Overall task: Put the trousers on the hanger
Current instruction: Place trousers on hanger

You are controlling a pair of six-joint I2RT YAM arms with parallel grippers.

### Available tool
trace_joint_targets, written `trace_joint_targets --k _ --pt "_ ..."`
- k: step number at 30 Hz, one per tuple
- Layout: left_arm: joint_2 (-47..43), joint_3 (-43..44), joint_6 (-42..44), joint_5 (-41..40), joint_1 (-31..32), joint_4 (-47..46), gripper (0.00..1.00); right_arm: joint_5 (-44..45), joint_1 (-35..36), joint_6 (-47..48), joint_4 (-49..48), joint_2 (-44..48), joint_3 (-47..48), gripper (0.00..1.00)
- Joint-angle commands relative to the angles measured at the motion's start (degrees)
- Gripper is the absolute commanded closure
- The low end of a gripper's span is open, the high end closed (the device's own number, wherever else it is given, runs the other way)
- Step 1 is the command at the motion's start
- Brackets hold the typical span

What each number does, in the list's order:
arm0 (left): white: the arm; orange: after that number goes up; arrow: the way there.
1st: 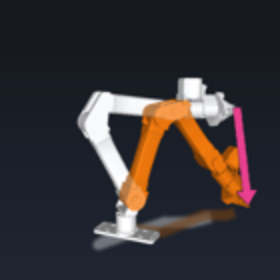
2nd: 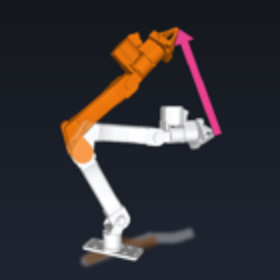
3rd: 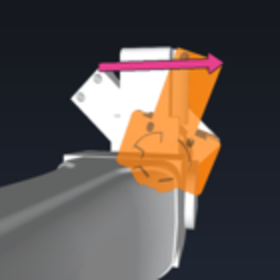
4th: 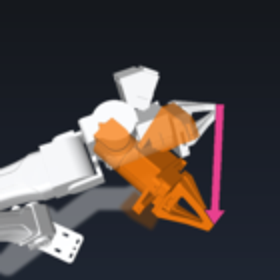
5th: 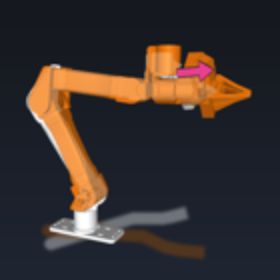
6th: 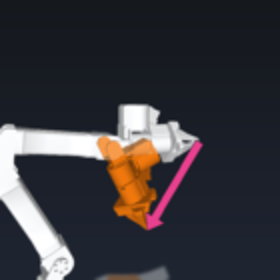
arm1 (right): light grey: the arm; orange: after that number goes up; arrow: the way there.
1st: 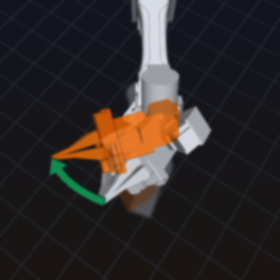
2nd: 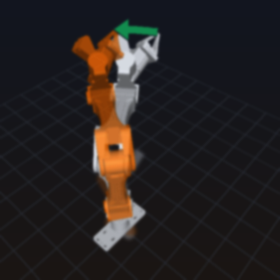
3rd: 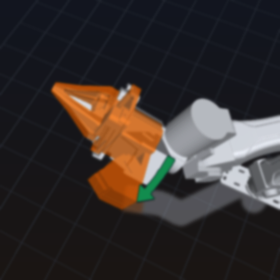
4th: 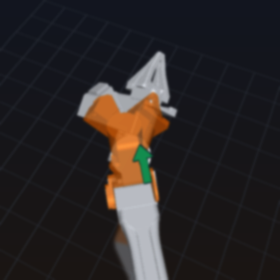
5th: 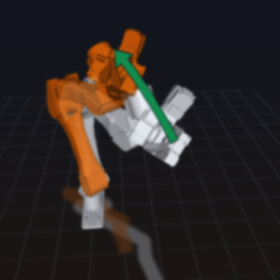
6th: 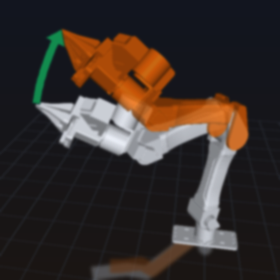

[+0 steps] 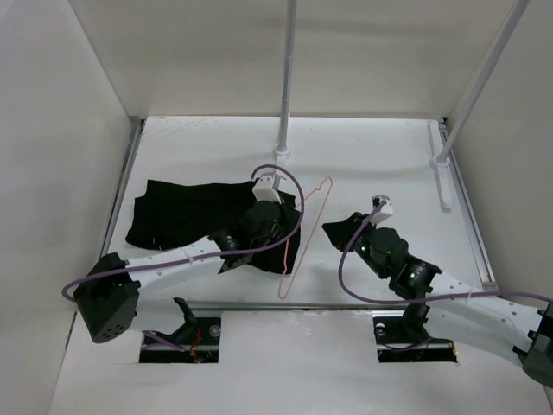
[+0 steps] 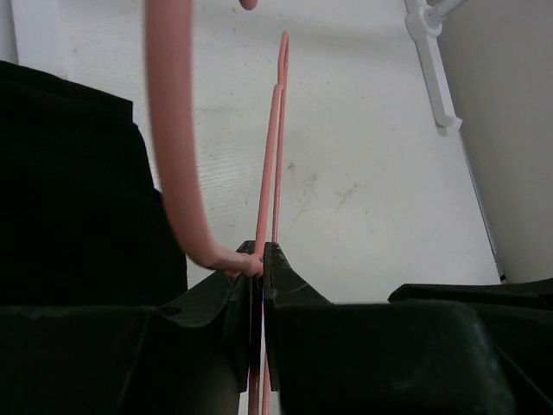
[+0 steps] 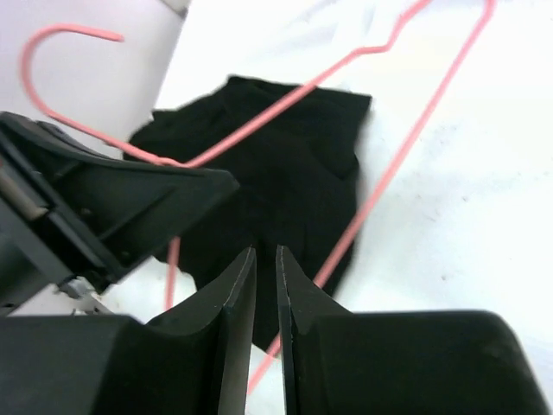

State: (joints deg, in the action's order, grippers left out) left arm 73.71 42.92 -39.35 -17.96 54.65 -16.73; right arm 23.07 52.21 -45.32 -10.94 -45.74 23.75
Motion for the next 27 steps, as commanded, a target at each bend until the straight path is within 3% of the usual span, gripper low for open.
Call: trace_joint_targets --k 1,7,11,13,18,21,27 --pt "-5.5 -1.1 -0.3 -2.6 -0.6 -1.4 0.95 -4.1 -3.0 -0.6 4.3 1.3 1.6 0.77" --pt "-10.0 -1.8 0.9 -3.3 -4.9 1.3 0.94 -6.7 -4.0 -1.9 0.0 0.4 -1.0 0.56" --pt "-8.9 -1.5 0.9 -1.5 -4.8 1.4 0.94 -8.5 -4.1 -2.1 -3.1 -2.5 -1.5 0.47" --pt "-8.2 -1.6 0.9 -1.7 -3.9 1.4 0.94 -9.6 -4.3 -2.2 -3.3 -6.3 -0.8 0.49" --pt "-5.8 -3.0 0.3 -2.1 -2.1 0.7 0.94 -9.0 -4.6 -0.8 -3.4 -5.8 0.6 0.71" --pt "-3.9 -3.8 0.1 -2.3 -2.0 -1.4 0.94 -12.3 -4.6 1.7 -2.3 -7.0 3.5 0.71" --pt "0.2 -3.9 0.0 -2.1 -1.7 -5.5 0.94 -14.2 -4.5 2.8 -4.8 -15.2 5.6 0.6"
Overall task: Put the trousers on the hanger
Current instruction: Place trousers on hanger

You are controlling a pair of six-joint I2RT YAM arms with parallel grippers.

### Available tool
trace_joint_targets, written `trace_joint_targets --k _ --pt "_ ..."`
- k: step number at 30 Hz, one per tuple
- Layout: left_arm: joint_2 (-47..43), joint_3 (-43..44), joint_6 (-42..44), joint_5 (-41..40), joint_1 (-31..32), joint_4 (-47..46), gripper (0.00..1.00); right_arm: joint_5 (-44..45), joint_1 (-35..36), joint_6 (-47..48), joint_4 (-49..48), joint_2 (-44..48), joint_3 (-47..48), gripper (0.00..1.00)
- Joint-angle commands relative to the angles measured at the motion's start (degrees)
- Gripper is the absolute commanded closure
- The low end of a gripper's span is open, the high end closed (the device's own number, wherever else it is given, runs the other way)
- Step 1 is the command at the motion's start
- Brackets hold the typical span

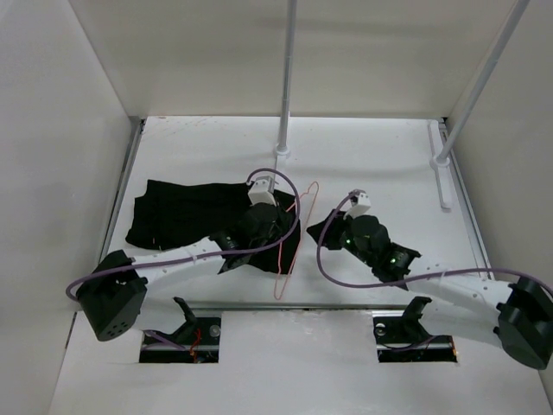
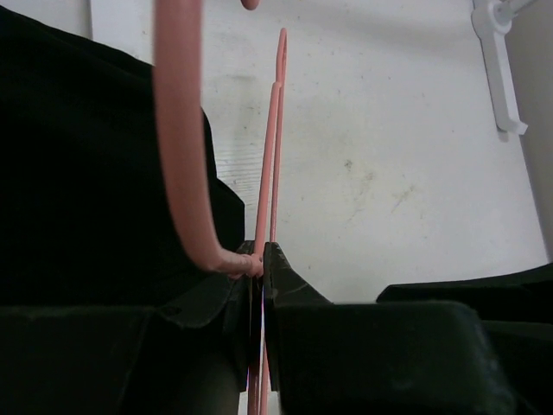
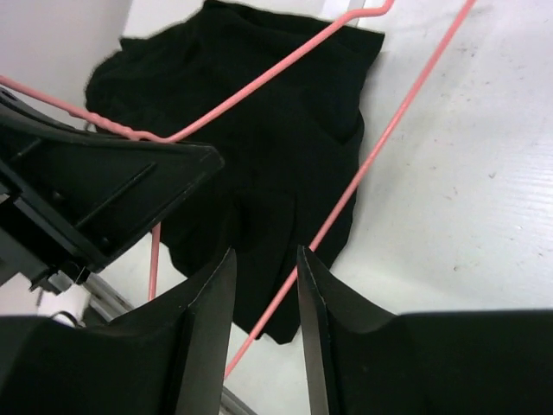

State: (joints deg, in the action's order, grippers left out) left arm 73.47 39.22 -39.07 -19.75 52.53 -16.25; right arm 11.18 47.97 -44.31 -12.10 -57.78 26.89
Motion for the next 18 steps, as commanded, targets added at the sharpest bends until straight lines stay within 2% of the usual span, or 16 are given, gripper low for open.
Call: trace_joint_targets --k 1,4,10,12,15,18 --pt "0.9 -0.3 -0.3 -0.3 0.5 -7.2 0.94 -2.9 -0.5 2.1 -4.8 -5.2 2.8 0.58" --pt "1.8 -0.4 -0.3 -0.2 0.8 -9.4 0.94 -5.0 -1.2 4.0 -7.7 -10.9 4.5 0.55" --pt "3.2 -1.7 -0.7 -1.5 2.1 -13.4 0.94 -6.3 -4.4 5.9 -13.2 -19.5 6.2 0.38" --pt "3.8 -2.4 -1.2 -2.0 2.1 -14.7 0.94 -8.3 -5.9 6.1 -16.2 -22.1 6.6 0.37" --pt "4.8 -2.8 -1.6 -2.0 1.7 -15.9 0.94 -11.2 -7.4 5.7 -19.4 -25.9 7.1 0.36" --pt "5.7 -3.1 -1.8 -2.0 1.2 -16.8 0.94 -12.3 -7.3 6.5 -19.4 -26.0 7.6 0.48"
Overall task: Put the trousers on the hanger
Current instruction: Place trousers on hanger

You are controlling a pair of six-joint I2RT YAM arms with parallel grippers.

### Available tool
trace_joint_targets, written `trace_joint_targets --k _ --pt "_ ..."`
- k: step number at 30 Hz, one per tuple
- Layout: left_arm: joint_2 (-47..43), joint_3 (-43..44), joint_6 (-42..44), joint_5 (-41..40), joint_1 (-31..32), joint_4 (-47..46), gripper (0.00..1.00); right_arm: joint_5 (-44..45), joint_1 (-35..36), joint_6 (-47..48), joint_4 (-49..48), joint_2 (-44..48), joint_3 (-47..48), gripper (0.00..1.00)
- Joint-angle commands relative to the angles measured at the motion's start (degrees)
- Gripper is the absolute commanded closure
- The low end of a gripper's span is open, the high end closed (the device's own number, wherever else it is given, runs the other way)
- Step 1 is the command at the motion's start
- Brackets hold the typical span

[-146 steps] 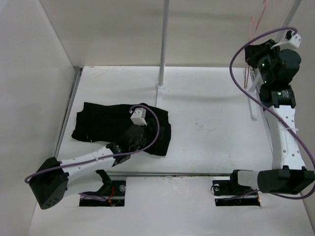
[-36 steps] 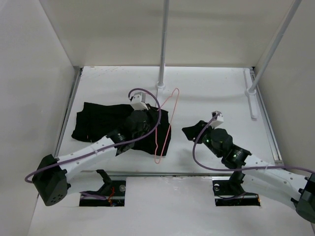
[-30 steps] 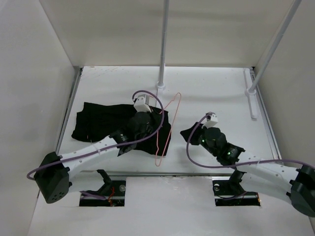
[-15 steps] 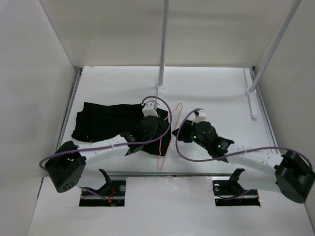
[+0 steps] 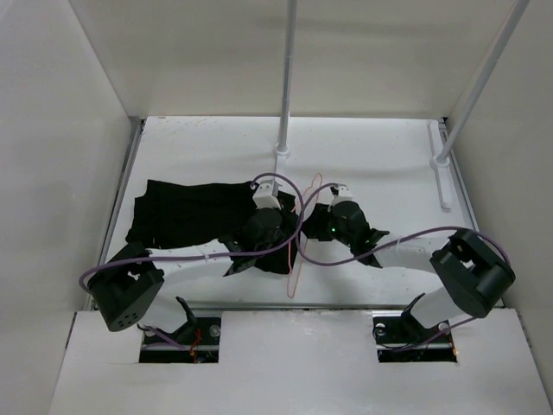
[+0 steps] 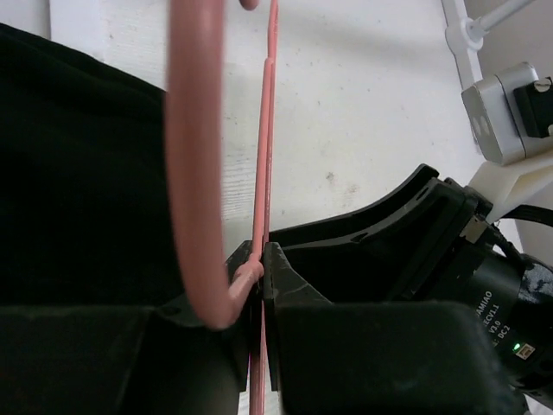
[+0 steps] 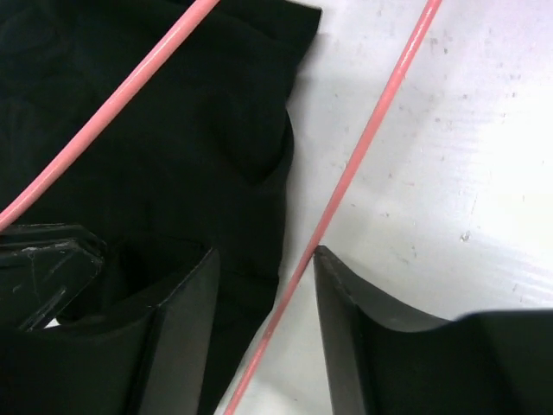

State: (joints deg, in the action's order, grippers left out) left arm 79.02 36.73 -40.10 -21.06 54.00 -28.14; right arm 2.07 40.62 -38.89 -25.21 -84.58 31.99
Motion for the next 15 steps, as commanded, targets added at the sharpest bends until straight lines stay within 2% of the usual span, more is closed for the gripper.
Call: trace_joint_targets --k 1,3,7,10,15 --pt "0.3 -0.7 -0.8 -0.7 -0.4 -5.0 0.94 -2.6 0.0 1.9 -5.2 2.8 1.9 0.5" --pt "0.7 -0.8 -0.8 -0.4 -0.7 -5.3 0.94 -0.5 0.0 2.3 -0.7 8.2 0.8 0.48" --pt "1.0 -0.8 -0.9 -0.1 -0.8 -5.7 0.94 3.9 0.0 2.9 9.0 18.4 -0.6 0.37" --pt "1.7 -0.6 -1.0 0.1 -0.8 -6.4 0.94 3.0 0.5 3.3 10.4 20.6 0.3 0.41" --pt "1.7 -0.6 -2.0 0.0 -0.9 -7.3 0.94 0.0 0.7 3.9 9.0 12.8 3.2 0.53"
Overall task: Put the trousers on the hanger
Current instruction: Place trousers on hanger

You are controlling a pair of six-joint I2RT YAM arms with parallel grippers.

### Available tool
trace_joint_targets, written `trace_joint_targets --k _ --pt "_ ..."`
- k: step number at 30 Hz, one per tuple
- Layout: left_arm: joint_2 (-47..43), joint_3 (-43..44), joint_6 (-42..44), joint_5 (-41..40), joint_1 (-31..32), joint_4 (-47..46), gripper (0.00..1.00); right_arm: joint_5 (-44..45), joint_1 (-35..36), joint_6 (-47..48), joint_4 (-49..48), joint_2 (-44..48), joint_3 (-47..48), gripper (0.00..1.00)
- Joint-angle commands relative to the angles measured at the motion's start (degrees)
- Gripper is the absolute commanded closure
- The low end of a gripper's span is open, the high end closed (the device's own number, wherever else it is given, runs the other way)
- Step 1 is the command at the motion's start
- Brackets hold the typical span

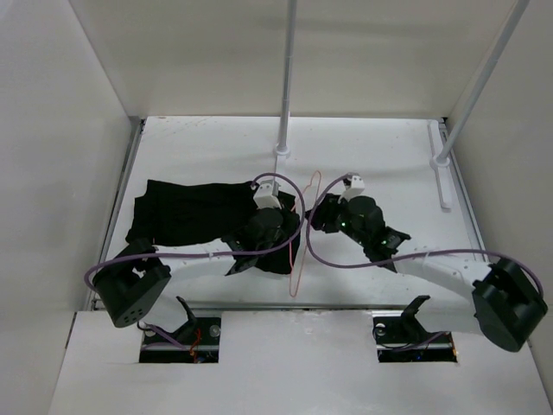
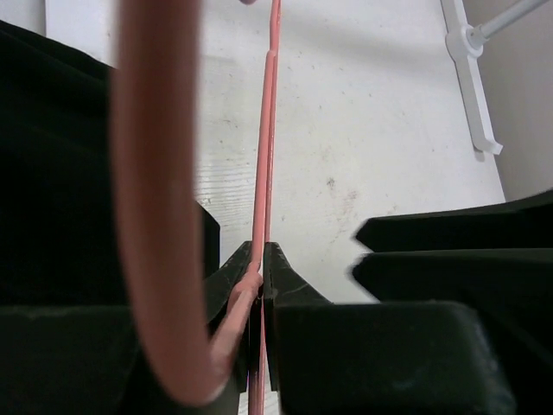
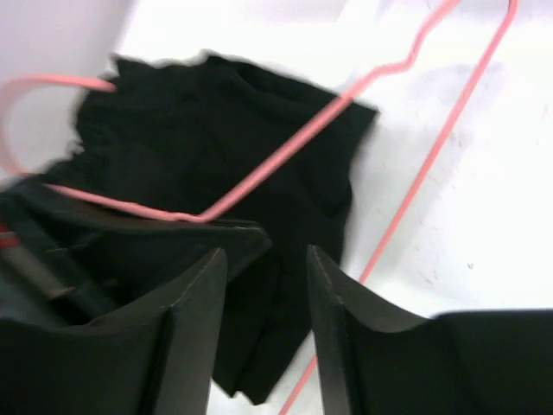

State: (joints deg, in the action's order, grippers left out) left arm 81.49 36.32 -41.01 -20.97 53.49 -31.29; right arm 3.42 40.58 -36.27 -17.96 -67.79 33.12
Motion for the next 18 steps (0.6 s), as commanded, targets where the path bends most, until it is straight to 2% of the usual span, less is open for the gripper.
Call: trace_joint_targets --k 1,5,9,10,16,18 --pt "-0.9 -0.3 -1.2 -0.2 -0.5 -4.3 0.94 -1.2 0.9 1.3 1.0 -5.1 2.1 0.54" --pt "-1.0 -0.8 -2.0 -0.2 -0.9 -5.0 0.94 -2.7 0.9 0.9 -4.4 -8.4 1.1 0.56" --pt "-0.4 -0.8 -2.7 0.4 -1.3 -5.3 0.94 -5.0 0.8 0.7 -9.5 -14.4 1.8 0.4" --pt "-0.2 -0.8 -2.8 0.6 -1.3 -5.3 0.94 -5.4 0.6 0.3 -10.7 -16.0 1.9 0.39" --pt "0.9 -1.6 -3.0 0.6 -1.8 -6.1 0.94 -6.6 0.0 -0.9 -16.1 -23.2 3.0 0.36" --pt "1.5 -1.7 -3.1 1.0 -2.0 -6.6 0.94 -7.6 0.1 -1.1 -17.4 -23.6 3.2 0.39"
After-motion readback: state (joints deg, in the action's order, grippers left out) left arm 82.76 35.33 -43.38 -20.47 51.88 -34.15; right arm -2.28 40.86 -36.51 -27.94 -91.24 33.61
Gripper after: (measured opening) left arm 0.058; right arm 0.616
